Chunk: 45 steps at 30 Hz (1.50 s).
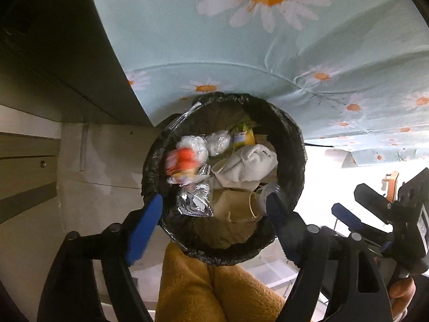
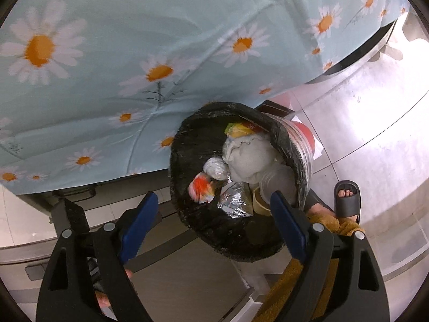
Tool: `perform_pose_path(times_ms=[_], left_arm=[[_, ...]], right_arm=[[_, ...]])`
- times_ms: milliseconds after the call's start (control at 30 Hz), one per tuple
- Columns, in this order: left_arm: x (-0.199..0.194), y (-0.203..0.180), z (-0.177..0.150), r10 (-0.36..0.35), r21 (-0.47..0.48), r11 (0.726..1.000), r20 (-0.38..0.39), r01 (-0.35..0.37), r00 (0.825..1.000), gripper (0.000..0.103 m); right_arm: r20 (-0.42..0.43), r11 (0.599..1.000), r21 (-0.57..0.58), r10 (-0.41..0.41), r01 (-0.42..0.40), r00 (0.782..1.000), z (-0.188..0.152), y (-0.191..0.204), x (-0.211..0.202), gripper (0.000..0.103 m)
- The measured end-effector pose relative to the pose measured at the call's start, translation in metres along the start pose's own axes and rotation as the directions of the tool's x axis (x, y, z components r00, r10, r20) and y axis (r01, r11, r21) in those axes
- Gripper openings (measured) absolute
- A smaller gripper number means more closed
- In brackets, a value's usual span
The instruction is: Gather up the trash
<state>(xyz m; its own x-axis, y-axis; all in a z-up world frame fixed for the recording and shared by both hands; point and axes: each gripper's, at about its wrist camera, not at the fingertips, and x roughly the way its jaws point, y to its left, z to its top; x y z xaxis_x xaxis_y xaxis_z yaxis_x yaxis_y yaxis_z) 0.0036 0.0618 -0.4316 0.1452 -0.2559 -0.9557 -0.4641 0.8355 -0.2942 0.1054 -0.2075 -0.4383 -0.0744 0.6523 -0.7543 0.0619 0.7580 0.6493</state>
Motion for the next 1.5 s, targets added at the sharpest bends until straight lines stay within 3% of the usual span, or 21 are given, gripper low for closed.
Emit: perform_pose_path(times_ms=[400, 800, 1000, 1133, 1300, 1367, 1433, 1500], left_arm=[[-0.065, -0.025, -0.031, -0.034, 0.036, 0.999, 0.064, 0.032, 0.997, 0.077], [-0.172, -0.054, -0.061, -0.018, 0.059, 0.998, 0.235, 0.004, 0.972, 0.077], [-0.233, -0.096, -0.074, -0.034, 0.131, 0.991, 0.341, -0.011, 0.94, 0.078], [-0.274, -0.125, -0.085, -0.049, 0.173, 0.985, 0.405, -0.024, 0.913, 0.078], [-0.319, -0.153, -0.097, -0.052, 0.216, 0.975, 0.463, -0.055, 0.885, 0.078], [-0.333, -0.157, -0.102, -0.052, 0.221, 0.973, 0.483, -0.065, 0.874, 0.078], [-0.346, -0.164, -0.108, -0.044, 0.226, 0.97, 0.508, -0.084, 0.861, 0.078], [-0.358, -0.17, -0.114, -0.035, 0.229, 0.968, 0.528, -0.102, 0.849, 0.079]], right_arm=[[0.049, 0.987, -0.156, -0.017, 0.024, 0.999, -0.03, 0.031, -0.071, 0.085], [0.137, 0.939, -0.344, 0.061, -0.01, 0.989, -0.063, 0.084, -0.169, 0.085], [0.272, 0.891, -0.453, 0.112, 0.025, 0.956, -0.067, 0.118, -0.238, 0.085], [0.373, 0.839, -0.534, 0.122, 0.106, 0.92, -0.075, 0.145, -0.282, 0.089], [0.46, 0.8, -0.572, 0.133, 0.178, 0.878, -0.083, 0.164, -0.321, 0.09], [0.483, 0.783, -0.591, 0.151, 0.194, 0.862, -0.087, 0.169, -0.337, 0.095], [0.524, 0.767, -0.606, 0.183, 0.212, 0.832, -0.094, 0.172, -0.355, 0.095], [0.544, 0.756, -0.615, 0.201, 0.224, 0.815, -0.097, 0.171, -0.367, 0.096]])
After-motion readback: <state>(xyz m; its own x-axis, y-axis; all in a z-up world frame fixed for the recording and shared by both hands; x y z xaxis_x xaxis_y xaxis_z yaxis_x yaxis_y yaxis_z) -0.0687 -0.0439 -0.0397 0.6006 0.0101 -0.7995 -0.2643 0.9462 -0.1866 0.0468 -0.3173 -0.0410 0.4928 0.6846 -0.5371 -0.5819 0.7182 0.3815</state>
